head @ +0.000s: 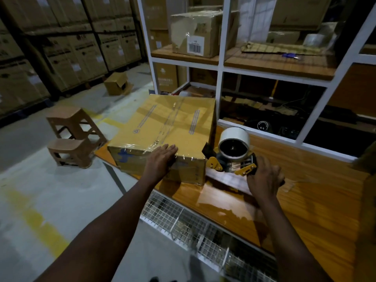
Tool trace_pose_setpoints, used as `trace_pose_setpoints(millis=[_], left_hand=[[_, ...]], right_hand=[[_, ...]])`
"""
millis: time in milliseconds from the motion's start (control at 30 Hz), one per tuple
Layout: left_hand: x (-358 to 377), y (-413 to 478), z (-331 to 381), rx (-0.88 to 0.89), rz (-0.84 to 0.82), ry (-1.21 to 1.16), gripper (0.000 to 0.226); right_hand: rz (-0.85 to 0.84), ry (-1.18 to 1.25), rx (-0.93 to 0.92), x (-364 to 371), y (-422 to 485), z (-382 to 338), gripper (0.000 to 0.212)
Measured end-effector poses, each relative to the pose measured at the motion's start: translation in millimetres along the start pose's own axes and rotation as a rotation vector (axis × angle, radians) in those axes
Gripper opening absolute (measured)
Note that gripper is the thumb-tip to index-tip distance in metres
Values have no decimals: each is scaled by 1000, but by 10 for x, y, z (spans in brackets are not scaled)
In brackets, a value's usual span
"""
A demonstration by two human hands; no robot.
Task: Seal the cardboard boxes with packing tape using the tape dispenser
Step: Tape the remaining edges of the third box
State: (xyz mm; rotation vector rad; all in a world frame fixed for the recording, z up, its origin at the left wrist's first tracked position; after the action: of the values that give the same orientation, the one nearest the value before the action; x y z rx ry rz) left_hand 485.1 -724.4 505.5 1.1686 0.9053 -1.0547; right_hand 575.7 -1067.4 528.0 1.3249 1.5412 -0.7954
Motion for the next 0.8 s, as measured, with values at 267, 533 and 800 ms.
trace_pose_setpoints(millis=[267, 533, 800], left_hand=[[104, 228, 608, 137, -182, 113, 64], [42, 193, 593, 112, -67, 64, 43], [33, 164, 651, 53, -133, 26, 49]], right_hand=[[-67, 18, 47, 154, -55, 45, 60], [-6, 101, 65, 103, -111, 289, 55], [-75, -65, 110, 135, -257, 374, 47]])
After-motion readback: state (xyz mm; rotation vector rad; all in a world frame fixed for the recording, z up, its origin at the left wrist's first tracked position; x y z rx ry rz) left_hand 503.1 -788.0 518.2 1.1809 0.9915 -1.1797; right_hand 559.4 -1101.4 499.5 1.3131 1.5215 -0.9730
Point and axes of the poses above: each hand's wrist, its own y-axis towards the middle knuckle, its own x-axis out of the palm, z = x × y, the point moved 4 cm from there along y, towards the middle knuckle, and after that the axes turned 14 degrees about -z, right-handed, at the moved point
